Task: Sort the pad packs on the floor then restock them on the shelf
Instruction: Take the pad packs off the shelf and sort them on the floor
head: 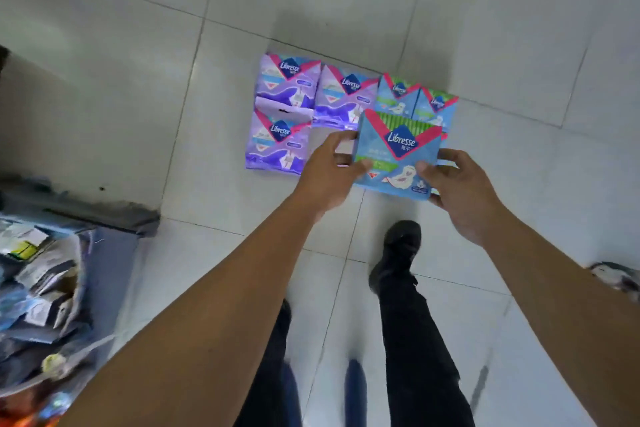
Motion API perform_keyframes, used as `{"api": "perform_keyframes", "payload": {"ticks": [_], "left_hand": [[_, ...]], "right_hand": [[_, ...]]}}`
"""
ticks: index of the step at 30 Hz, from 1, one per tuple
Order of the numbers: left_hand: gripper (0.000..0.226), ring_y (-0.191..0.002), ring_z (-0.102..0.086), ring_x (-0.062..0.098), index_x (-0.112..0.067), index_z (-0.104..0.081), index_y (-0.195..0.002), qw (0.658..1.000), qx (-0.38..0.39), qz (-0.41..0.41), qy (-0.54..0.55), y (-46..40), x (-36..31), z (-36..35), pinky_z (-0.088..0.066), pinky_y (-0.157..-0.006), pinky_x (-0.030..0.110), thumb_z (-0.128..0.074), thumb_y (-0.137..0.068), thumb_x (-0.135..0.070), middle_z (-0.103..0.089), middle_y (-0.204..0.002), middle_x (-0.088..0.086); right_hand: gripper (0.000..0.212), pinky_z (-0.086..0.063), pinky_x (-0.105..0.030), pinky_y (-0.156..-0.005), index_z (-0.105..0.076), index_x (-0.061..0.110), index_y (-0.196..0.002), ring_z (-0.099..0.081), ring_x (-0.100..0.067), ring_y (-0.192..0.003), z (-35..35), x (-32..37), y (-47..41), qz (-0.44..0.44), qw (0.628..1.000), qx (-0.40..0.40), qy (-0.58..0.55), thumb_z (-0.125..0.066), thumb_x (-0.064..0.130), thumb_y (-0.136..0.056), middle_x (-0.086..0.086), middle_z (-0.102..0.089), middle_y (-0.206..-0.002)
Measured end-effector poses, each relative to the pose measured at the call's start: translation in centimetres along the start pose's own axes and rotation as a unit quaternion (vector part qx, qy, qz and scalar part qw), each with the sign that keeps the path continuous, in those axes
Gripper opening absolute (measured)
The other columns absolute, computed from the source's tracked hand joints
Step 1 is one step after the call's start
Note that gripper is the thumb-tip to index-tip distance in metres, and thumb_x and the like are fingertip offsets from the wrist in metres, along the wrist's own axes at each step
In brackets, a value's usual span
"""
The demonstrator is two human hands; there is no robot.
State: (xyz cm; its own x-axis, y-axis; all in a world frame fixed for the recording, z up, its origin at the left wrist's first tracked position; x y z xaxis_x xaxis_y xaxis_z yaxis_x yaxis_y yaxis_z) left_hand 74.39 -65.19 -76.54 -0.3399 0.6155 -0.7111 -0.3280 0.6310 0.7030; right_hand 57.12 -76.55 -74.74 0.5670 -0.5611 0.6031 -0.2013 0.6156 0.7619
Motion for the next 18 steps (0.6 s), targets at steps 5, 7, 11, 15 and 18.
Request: {"api": "perform_keyframes", "payload": {"ticks": [5,7,11,15,18], "left_hand": [[0.043,-0.096,-0.068,0.017,-0.028,-0.053,-0.125,0.996,0.010,0.032,-0.087,-7.7,5.0,-8.4,-0.052,-0.073,0.030,-0.067,-0.085,-0.025,-0.072,-0.104,0.005],[0.043,-0.094,-0.067,0.016,-0.028,-0.055,-0.124,0.994,0.009,0.043,-0.101,-11.5,7.5,-11.4,-0.048,-0.069,0.027,-0.066,-0.082,-0.026,-0.071,-0.105,0.005],[0.033,-0.098,-0.064,0.016,-0.022,-0.060,-0.120,0.986,-0.053,0.064,-0.142,-18.9,13.2,-13.7,-0.046,-0.073,0.025,-0.062,-0.088,-0.017,-0.068,-0.108,0.002],[0.042,-0.111,-0.056,0.018,-0.013,-0.051,-0.128,0.949,-0.171,0.045,-0.261,-23.0,17.3,-10.3,-0.043,-0.091,0.026,-0.063,-0.089,-0.024,-0.059,-0.119,0.004],[0.064,-0.125,-0.048,0.021,-0.016,-0.039,-0.142,0.950,-0.137,0.090,-0.266,-24.4,21.6,-9.8,-0.041,-0.102,0.033,-0.068,-0.088,-0.035,-0.047,-0.139,0.009]], "right_hand": [[0.024,-0.051,-0.029,-0.064,-0.052,0.021,-0.105,-0.071,-0.006,-0.074,6.5,-7.5,-8.4,-0.040,0.998,-0.032,-0.034,-0.070,0.020,-0.089,-0.005,-0.071,-0.101],[0.021,-0.050,-0.034,-0.067,-0.051,0.024,-0.100,-0.072,-0.008,-0.076,8.2,-10.9,-12.7,-0.050,0.997,-0.034,-0.048,-0.069,0.019,-0.090,-0.005,-0.072,-0.101],[0.028,-0.052,-0.031,-0.067,-0.050,0.020,-0.108,-0.071,-0.014,-0.081,12.3,-18.5,-20.6,-0.066,0.995,-0.066,-0.041,-0.070,0.021,-0.089,-0.008,-0.071,-0.106],[0.032,-0.046,-0.027,-0.059,-0.050,0.019,-0.111,-0.068,-0.018,-0.081,15.3,-26.1,-25.6,-0.087,0.992,-0.094,-0.014,-0.071,0.020,-0.088,-0.011,-0.068,-0.108],[0.032,-0.049,-0.031,-0.065,-0.050,0.021,-0.111,-0.067,-0.023,-0.086,15.7,-30.6,-27.7,-0.097,0.990,-0.098,-0.004,-0.072,0.022,-0.087,-0.013,-0.067,-0.110]]}}
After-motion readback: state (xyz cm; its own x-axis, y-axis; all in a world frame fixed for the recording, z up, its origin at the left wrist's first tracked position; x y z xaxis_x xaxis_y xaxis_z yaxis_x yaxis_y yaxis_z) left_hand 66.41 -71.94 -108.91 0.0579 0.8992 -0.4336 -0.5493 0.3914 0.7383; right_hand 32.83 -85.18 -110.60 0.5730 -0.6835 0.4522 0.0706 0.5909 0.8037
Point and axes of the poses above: each hand's wrist, its own y-axis away from the middle knuckle, its own z-axis out of the back of the hand, x = y × z, the point moved 10 cm from there along -y, towards the middle knuckle
